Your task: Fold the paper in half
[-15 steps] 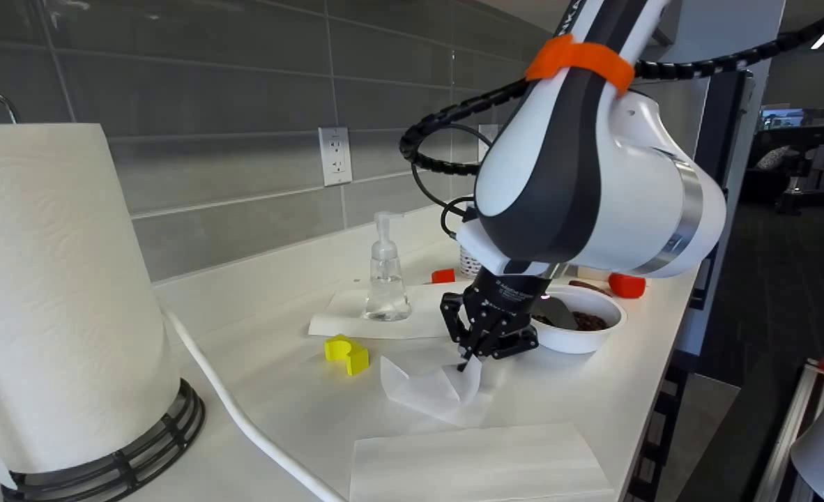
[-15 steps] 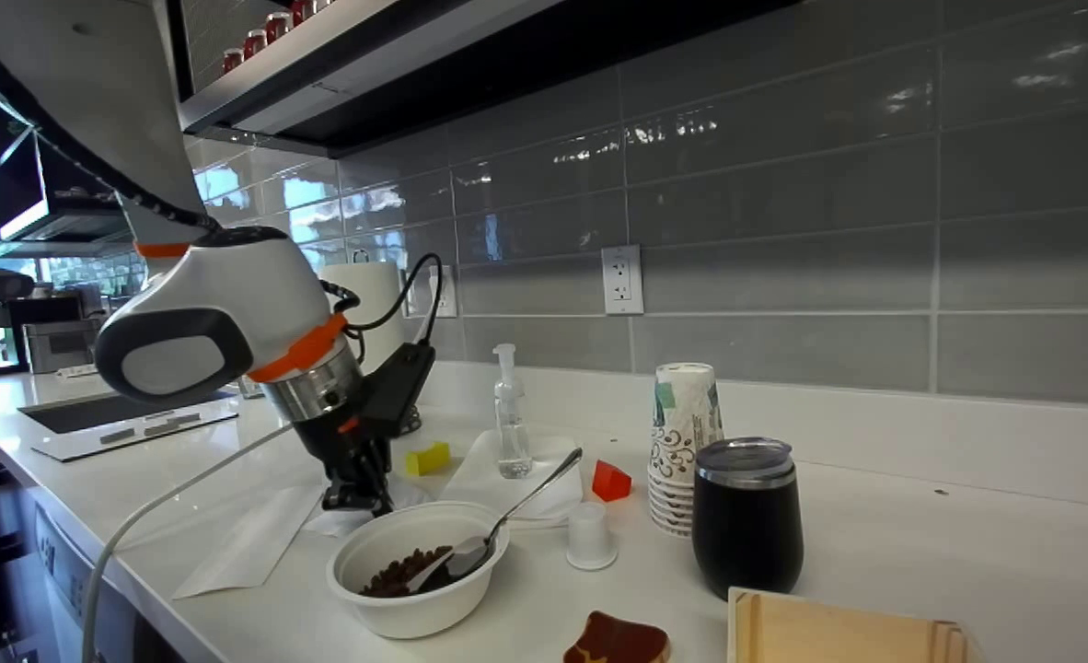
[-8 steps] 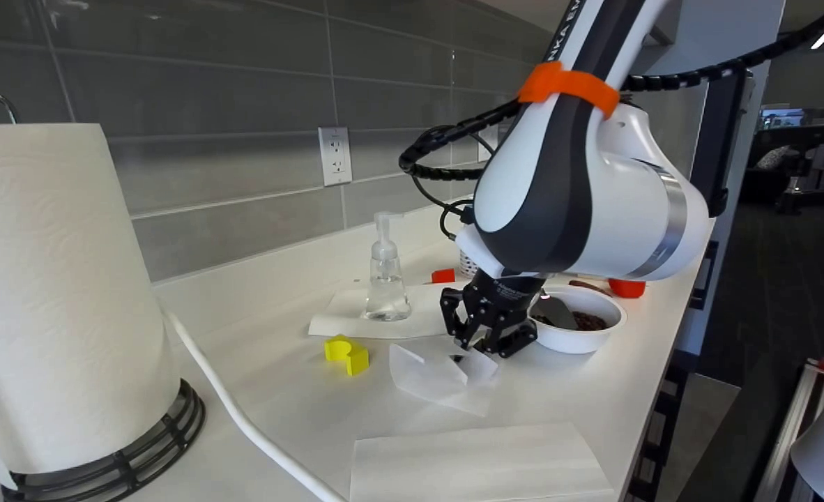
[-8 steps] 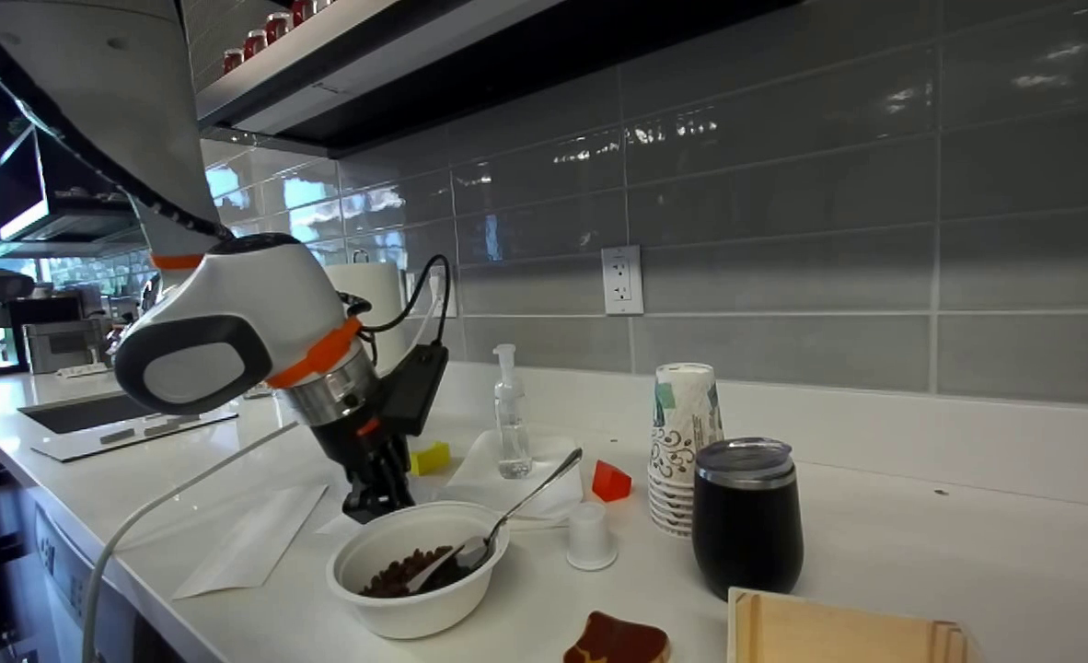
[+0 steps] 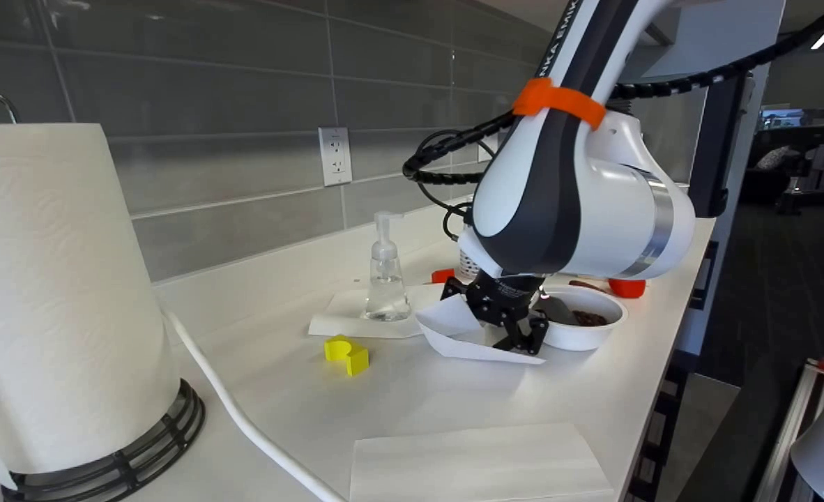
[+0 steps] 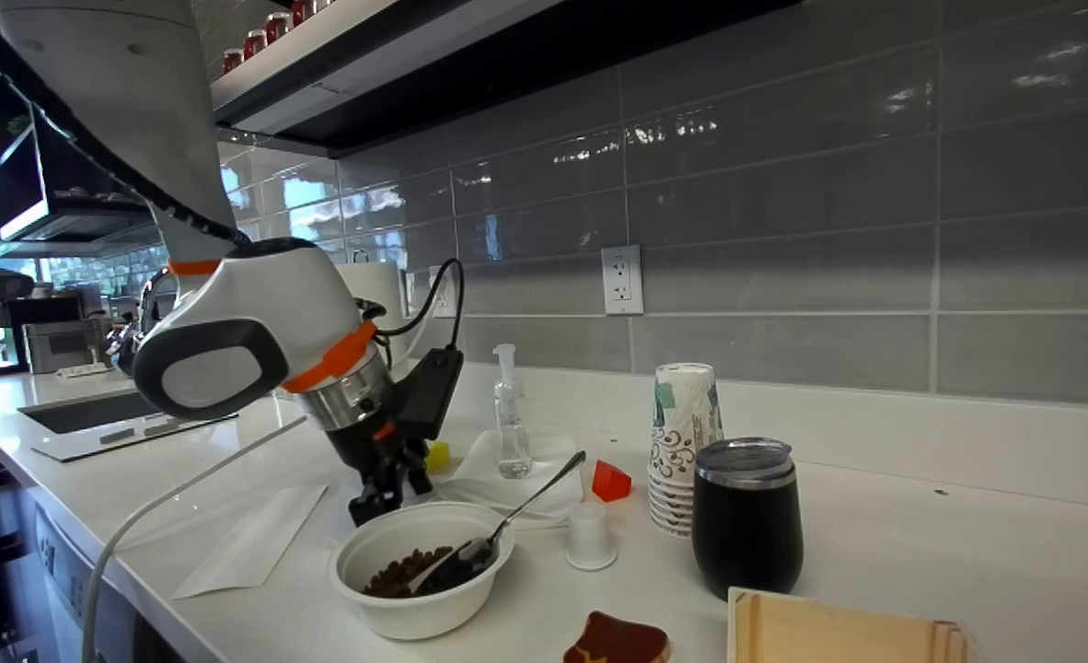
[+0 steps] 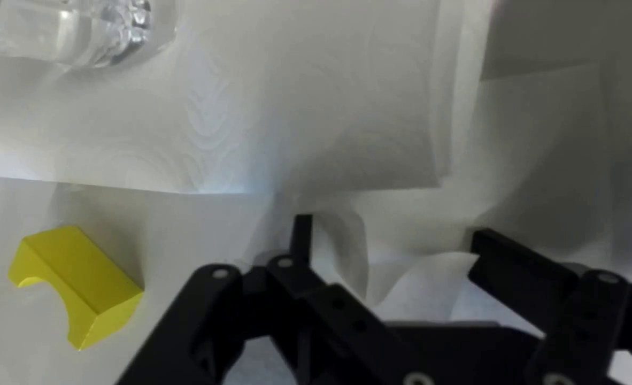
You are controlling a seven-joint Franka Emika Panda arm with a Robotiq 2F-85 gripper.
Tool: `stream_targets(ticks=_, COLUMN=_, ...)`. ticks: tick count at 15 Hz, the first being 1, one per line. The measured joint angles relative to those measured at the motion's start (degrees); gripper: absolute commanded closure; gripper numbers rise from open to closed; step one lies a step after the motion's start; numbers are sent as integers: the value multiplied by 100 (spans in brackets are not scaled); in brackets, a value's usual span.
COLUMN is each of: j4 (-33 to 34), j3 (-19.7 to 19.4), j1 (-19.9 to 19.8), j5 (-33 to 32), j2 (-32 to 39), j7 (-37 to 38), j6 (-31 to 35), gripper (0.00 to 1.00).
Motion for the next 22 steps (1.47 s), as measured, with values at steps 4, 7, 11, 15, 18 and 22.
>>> stream_targets(ticks=4, j4=2, j3=-146, j1=125, j5=-2, j2=5, j7=0, j6=0, gripper=0)
stream_targets(ticks=7, j4=7, j3=-200, j1=193, j5=66, j2=3, j7=6, j6=-27, gripper=0)
stream_targets(ticks=11, j4=32, j3=-221, j1=241, j5=293, j2=-19, j7=6, j6=-151, gripper=0)
stream_targets(ticks=15, j4=61, j3=-223, j1=286, j5=713, j2=-126, j7=6, j6=-325, gripper=0)
stream_targets(ticks=18, j4=79, j3=-203, j1=349, j5=1050, j2=-278, j7=6, j6=-343, gripper=0)
stream_targets(ticks=22, j4=82, j3=-139, j1=447, j5=1451, j2=-440, j7=6, j6=-343, gripper=0)
